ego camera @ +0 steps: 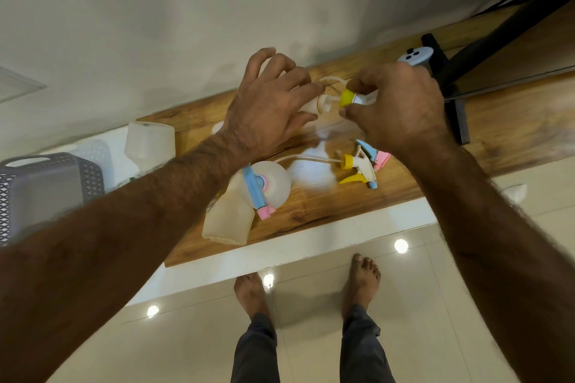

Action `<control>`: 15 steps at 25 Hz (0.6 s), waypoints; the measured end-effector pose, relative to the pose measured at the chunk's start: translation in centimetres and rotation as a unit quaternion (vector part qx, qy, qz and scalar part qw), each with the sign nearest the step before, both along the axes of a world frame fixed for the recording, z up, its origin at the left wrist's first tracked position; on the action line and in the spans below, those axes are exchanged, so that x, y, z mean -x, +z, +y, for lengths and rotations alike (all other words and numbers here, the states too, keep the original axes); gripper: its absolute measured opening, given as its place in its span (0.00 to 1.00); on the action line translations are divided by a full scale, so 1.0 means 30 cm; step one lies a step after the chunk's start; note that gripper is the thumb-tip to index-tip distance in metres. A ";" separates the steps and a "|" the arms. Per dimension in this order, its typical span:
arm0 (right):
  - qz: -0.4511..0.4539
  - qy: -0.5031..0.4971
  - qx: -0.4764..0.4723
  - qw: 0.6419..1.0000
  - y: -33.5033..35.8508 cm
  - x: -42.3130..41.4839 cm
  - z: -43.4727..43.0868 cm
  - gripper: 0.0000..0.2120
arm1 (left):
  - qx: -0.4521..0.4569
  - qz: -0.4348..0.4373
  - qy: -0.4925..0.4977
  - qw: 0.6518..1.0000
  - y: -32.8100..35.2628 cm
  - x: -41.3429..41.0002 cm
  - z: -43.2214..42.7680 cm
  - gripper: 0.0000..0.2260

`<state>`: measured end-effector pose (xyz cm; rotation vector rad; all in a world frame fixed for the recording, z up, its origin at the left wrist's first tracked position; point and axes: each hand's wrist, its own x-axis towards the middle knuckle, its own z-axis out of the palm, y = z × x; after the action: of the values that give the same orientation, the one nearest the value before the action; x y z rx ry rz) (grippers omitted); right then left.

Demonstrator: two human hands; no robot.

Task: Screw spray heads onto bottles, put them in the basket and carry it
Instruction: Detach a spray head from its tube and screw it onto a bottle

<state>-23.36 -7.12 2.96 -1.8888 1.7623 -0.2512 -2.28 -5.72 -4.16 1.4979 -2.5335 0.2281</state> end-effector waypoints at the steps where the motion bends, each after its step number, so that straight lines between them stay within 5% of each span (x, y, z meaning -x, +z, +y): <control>1: 0.014 0.021 0.008 1.000 -0.001 -0.006 -0.001 0.18 | -0.004 0.004 0.003 1.000 0.000 0.001 0.005 0.17; 6: 0.035 0.078 -0.005 0.996 -0.019 -0.021 -0.008 0.19 | -0.007 0.025 0.020 0.999 -0.008 0.025 0.034 0.18; 15: -0.109 0.040 -0.047 0.992 -0.013 0.007 -0.024 0.13 | -0.016 0.080 0.048 0.996 0.009 0.043 0.053 0.18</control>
<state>-23.57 -7.82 2.57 -1.7872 1.5238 -0.3265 -3.58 -4.12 -3.88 1.5830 -2.3558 0.0788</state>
